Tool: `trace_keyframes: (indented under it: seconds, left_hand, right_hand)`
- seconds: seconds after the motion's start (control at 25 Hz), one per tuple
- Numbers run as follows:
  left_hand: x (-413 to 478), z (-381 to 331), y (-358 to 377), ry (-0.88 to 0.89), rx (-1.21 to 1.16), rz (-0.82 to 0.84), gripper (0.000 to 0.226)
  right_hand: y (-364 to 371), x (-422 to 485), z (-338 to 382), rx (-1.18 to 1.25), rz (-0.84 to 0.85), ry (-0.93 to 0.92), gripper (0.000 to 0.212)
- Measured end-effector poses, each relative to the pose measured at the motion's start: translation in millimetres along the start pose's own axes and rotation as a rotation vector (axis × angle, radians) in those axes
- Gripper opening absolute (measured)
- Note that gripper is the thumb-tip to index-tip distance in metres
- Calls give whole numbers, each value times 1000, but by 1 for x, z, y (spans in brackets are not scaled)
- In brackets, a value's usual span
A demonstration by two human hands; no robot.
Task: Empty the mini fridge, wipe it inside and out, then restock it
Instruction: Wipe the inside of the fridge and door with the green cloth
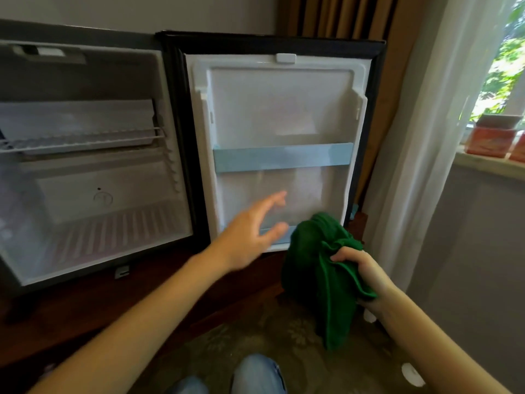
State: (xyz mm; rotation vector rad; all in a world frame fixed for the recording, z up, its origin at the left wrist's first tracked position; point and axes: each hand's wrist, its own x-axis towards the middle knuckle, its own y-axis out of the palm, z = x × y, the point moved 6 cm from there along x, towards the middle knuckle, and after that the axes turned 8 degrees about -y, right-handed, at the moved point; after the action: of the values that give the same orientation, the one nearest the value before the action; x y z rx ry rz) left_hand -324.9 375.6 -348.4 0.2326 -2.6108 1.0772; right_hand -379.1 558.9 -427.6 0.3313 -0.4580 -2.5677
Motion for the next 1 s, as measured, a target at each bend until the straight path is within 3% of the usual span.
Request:
trace_keyframes:
  seconds: [0.04, 0.08, 0.16, 0.28, 0.32, 0.44, 0.56, 0.68, 0.8, 0.88, 1.0]
  left_hand:
    - [-19, 2, 16, -179, -292, 194, 66]
    - [-38, 4, 21, -324, -573, 273, 73]
    - [-60, 21, 15, -456, -942, 268, 72]
    - [-91, 42, -2, -570, -1181, 148, 45]
    - [-100, 53, -6, -656, -1211, 70, 39]
    - [-124, 79, -21, -868, -1303, -122, 37]
    - [-131, 92, -73, -834, -1398, -396, 38]
    - [-102, 82, -126, -618, -1359, -613, 56]
    - [-39, 60, -161, -411, -1117, -744, 81]
    - [5, 39, -169, -277, -807, -833, 72]
    - [50, 22, -153, -78, -442, -963, 58]
  right_hand:
    - [27, -8, 5, 10, 135, 12, 58]
    - [52, -12, 8, 17, 251, 28, 60]
    - [90, -9, 6, 13, 393, 45, 63]
    - [137, 0, -3, -86, 511, 45, 52]
    - [148, 8, -2, -223, 523, -42, 48]
    - [165, 25, 32, -1000, 463, -638, 44]
    - [162, 26, 94, -1046, 288, -1017, 41]
    - [156, 41, 142, -1348, 87, -1304, 29]
    - [141, 85, 149, -1650, 46, -1201, 34]
    - [133, 98, 144, -1679, 65, -1180, 34]
    - [135, 94, 145, -1536, 32, -1237, 36]
